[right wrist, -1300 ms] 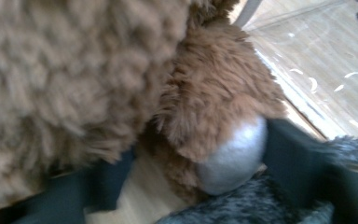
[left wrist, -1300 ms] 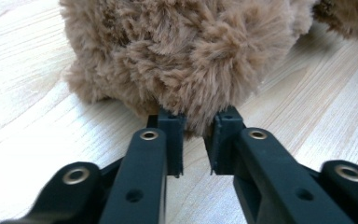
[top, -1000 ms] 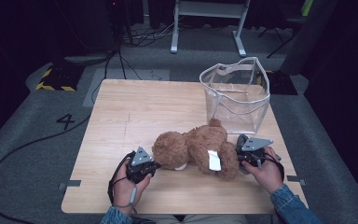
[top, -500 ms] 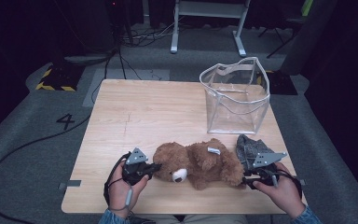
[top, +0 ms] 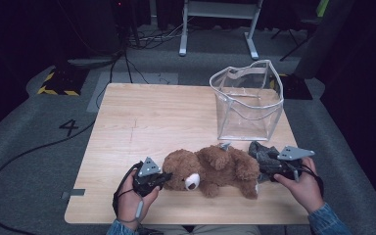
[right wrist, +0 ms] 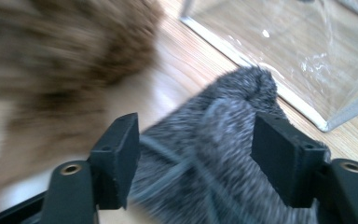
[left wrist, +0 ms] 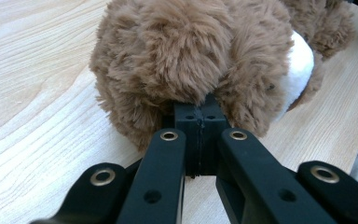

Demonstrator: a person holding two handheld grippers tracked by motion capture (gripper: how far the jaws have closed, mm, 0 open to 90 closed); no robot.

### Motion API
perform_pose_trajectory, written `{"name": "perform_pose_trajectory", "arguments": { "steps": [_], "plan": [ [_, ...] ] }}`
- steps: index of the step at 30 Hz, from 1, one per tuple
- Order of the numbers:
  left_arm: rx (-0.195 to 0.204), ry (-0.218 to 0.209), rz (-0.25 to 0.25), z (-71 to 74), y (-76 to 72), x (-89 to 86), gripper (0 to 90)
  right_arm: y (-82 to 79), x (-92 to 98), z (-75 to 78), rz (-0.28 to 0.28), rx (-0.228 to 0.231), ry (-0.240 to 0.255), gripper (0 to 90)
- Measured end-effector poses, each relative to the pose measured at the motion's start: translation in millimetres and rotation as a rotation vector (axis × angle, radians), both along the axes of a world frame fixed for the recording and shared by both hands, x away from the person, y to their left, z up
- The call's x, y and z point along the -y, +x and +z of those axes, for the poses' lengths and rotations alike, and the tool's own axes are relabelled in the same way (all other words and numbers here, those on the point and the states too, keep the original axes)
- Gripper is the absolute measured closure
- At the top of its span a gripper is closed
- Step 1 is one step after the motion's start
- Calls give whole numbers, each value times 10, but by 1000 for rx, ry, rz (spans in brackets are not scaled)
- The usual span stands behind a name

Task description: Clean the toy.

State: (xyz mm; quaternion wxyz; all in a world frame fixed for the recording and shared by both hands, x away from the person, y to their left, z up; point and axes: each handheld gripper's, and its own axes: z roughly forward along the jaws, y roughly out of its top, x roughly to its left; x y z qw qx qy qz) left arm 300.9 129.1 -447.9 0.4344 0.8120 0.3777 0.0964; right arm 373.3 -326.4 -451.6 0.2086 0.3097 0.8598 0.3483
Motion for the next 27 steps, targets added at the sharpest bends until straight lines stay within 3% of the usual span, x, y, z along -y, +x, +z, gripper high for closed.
{"name": "perform_pose_trajectory", "arguments": {
  "steps": [3,5,6,7,8,9,10,13,16,19,23,27],
  "plan": [
    [0,1,-5,-9,-2,1,896,176,-51,-174,-39,-39,-64,273],
    [-1,-7,-8,-18,-5,4,896,257,-81,-290,-65,-90,-98,260],
    [2,-5,-8,-18,-8,3,896,281,-80,-332,-74,-102,-99,261],
    [5,-2,-7,-18,-12,3,896,295,-65,-339,-83,-111,-76,307],
    [6,-1,-6,-19,-14,5,896,298,-45,-329,-88,-128,-64,436],
    [7,2,-9,-19,-14,4,896,295,-17,-308,-83,-128,-70,589],
    [4,1,-15,-20,-13,7,897,294,21,-292,-76,-119,-93,660],
    [2,-3,-17,-27,-22,24,897,259,124,-247,-96,-132,-54,748],
    [5,0,-24,-32,-19,41,897,135,209,-80,-109,-86,11,755],
    [6,2,-29,-41,-14,65,897,-38,247,211,-92,-26,79,756],
    [4,6,-34,-44,-10,86,897,-238,226,605,-28,40,88,755],
    [6,10,-35,-47,10,106,897,-423,118,876,22,77,123,755]
  ]
}}
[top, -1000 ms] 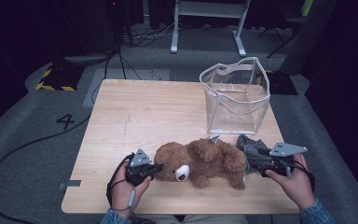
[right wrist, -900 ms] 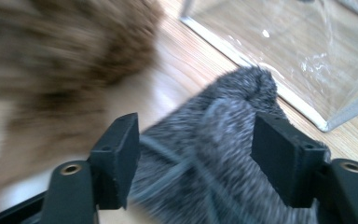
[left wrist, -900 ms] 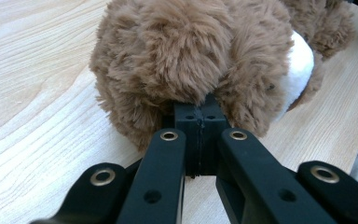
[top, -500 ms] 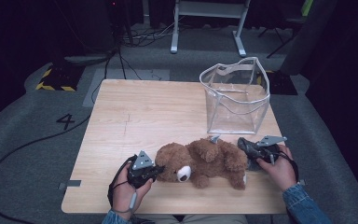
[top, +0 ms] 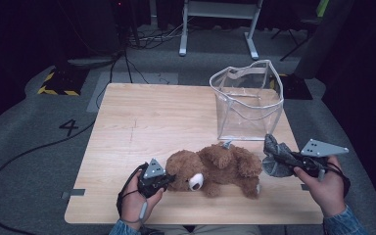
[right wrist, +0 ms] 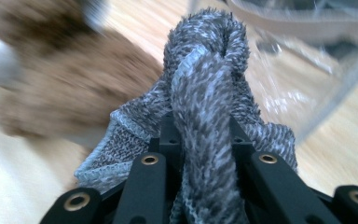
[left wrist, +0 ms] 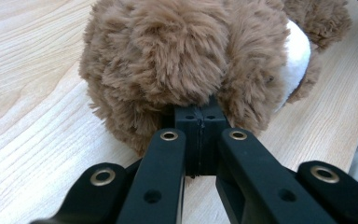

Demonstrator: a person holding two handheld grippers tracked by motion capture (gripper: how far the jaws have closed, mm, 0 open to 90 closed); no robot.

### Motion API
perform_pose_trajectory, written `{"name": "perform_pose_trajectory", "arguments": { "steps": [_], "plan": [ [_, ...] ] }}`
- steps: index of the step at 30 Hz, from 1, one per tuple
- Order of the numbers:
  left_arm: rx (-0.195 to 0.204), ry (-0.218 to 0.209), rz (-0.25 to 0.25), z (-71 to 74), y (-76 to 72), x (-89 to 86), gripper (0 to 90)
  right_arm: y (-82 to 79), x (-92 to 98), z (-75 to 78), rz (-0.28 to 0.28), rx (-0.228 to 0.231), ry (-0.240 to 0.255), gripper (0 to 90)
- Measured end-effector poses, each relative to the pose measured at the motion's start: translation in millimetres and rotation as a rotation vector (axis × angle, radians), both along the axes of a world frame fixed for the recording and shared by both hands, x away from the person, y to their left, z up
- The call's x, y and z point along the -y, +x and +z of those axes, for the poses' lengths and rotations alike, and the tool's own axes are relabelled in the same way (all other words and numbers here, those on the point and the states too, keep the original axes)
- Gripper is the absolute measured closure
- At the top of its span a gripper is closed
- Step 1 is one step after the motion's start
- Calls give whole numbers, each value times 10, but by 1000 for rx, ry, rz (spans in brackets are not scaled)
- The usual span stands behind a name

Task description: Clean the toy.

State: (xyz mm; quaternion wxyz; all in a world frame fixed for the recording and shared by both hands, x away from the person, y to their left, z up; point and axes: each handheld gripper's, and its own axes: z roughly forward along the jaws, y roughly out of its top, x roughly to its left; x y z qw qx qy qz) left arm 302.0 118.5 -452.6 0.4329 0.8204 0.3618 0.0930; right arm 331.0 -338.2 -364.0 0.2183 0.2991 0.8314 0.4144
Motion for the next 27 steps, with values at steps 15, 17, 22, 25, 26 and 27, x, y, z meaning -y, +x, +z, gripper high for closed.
{"name": "perform_pose_trajectory", "arguments": {
  "steps": [15,17,22,25,26,27],
  "plan": [
    [6,-3,-9,-10,3,38,897,-257,-1244,160,375,56,53,754],
    [9,1,-7,-8,2,42,897,-229,-1435,101,415,52,46,754],
    [6,2,-7,-8,7,41,897,-164,-1850,-63,509,47,52,753],
    [12,18,-12,-2,5,38,898,-154,-2029,-165,536,69,32,752],
    [14,19,-11,0,3,41,898,-138,-2066,-200,539,64,22,751],
    [12,20,-16,0,3,43,898,-116,-2093,-237,535,60,13,751]
  ]
}}
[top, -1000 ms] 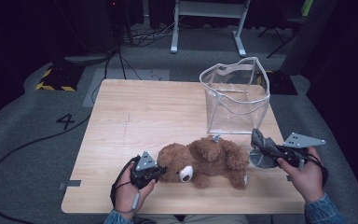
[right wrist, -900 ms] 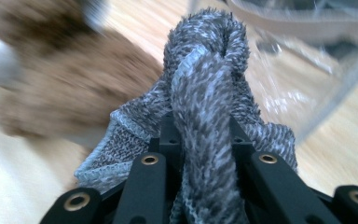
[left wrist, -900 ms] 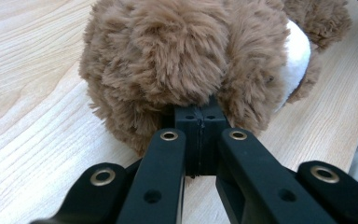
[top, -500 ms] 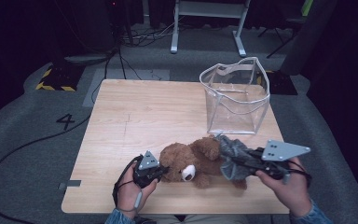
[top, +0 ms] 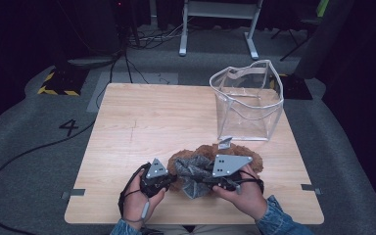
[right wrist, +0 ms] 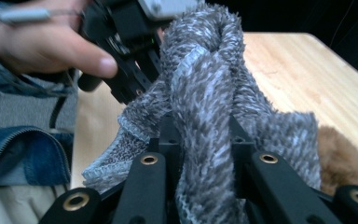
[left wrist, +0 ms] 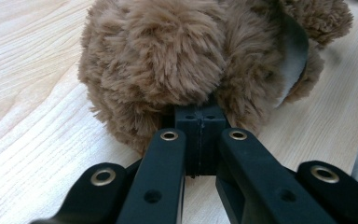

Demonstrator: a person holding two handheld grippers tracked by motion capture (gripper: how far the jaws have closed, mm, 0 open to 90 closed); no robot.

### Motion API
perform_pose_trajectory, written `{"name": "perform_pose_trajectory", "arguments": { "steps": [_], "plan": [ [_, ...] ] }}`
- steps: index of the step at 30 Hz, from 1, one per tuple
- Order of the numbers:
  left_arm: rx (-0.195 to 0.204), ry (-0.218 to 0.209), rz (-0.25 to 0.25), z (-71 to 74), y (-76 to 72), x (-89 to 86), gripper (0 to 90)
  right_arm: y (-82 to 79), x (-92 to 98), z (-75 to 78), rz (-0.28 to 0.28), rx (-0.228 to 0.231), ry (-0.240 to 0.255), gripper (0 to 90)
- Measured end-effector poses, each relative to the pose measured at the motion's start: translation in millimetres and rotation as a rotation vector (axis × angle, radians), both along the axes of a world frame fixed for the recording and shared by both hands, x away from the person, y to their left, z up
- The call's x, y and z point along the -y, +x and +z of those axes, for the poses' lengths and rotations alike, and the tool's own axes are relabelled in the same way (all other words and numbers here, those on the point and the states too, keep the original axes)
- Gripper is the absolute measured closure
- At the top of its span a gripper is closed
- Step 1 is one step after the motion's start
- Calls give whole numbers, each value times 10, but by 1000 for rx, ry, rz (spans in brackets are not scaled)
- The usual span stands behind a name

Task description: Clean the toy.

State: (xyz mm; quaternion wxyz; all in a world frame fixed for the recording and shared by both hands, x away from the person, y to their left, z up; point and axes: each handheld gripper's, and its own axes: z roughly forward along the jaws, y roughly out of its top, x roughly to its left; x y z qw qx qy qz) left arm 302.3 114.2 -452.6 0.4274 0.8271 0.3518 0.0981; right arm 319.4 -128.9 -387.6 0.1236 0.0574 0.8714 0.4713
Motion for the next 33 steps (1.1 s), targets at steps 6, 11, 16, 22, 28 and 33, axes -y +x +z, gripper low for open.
{"name": "perform_pose_trajectory", "arguments": {
  "steps": [6,11,16,22,28,33],
  "plan": [
    [9,8,10,9,23,-21,898,119,102,-133,-43,-17,-74,752],
    [6,7,6,7,26,-9,898,192,348,-172,-115,-9,-101,750],
    [7,4,5,3,35,12,898,272,596,-182,-182,-22,-88,750],
    [5,5,5,0,43,3,898,312,786,-138,-243,-13,-85,750],
    [6,4,13,-4,48,-5,898,326,1028,-149,-328,-24,-77,750],
    [8,2,18,-9,51,-5,898,357,1342,-209,-419,-37,-83,749]
  ]
}}
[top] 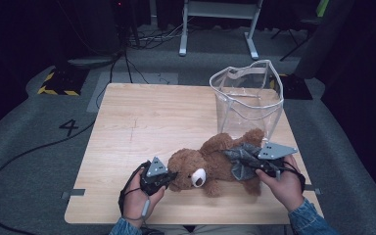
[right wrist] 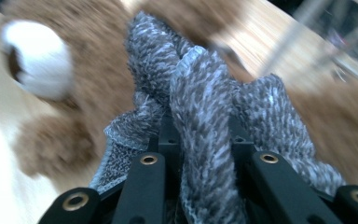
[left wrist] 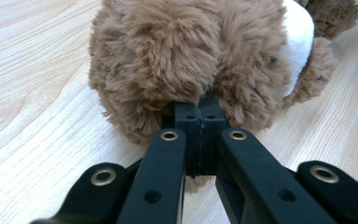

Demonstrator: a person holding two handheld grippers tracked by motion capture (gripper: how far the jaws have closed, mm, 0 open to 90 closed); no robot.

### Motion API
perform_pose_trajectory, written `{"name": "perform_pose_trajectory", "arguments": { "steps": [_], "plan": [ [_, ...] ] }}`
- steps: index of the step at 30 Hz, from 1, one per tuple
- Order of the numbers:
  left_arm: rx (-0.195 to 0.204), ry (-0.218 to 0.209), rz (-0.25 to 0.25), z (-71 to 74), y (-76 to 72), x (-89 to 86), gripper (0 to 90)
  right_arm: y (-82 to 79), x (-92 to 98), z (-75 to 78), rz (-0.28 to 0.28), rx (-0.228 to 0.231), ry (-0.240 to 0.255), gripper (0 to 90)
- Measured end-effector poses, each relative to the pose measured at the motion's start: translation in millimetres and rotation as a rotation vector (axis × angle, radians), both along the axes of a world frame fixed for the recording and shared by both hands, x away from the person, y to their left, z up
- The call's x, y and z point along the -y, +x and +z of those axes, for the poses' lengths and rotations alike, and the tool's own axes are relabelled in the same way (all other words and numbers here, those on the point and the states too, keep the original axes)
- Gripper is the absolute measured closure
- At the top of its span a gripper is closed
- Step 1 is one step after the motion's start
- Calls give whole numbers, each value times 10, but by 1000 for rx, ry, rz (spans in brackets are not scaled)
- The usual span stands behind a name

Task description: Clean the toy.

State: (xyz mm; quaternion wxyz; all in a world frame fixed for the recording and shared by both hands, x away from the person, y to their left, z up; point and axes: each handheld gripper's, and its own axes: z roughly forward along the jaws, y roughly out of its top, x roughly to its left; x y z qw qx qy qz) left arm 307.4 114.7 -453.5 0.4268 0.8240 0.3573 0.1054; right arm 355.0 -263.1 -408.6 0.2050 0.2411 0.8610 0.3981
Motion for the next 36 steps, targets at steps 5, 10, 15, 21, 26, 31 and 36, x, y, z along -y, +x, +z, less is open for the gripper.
{"name": "perform_pose_trajectory", "arguments": {
  "steps": [5,10,15,21,26,31,36],
  "plan": [
    [3,7,1,1,2,1,898,53,332,-136,-94,-41,-5,748],
    [11,1,2,-8,11,13,898,-86,448,13,-98,-17,45,746],
    [24,8,-1,-5,6,35,898,-338,-6,301,60,49,94,745],
    [19,7,-7,-7,6,35,898,-425,-876,251,315,75,82,740],
    [23,30,-3,-1,-10,57,898,-457,-1377,-21,420,77,4,736],
    [15,10,0,3,-5,37,898,-373,-1281,-34,389,55,22,741],
    [15,20,8,17,6,47,898,-286,-998,-48,306,58,-10,741]
  ]
}}
